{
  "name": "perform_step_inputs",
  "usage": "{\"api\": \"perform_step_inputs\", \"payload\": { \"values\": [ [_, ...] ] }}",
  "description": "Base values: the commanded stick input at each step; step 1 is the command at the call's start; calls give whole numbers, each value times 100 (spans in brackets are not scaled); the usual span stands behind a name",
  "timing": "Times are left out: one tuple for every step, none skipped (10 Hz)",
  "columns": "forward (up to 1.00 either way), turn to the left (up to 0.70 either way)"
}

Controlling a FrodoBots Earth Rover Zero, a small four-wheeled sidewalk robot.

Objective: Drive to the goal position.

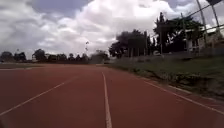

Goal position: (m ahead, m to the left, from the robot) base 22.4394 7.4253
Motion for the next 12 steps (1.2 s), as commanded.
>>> {"api": "perform_step_inputs", "payload": {
  "values": [
    [45, 0],
    [45, 0],
    [45, 0],
    [45, 0],
    [45, 0],
    [45, 0],
    [45, 0],
    [45, 0],
    [45, 0],
    [45, 0],
    [45, 0],
    [45, 0]
  ]
}}
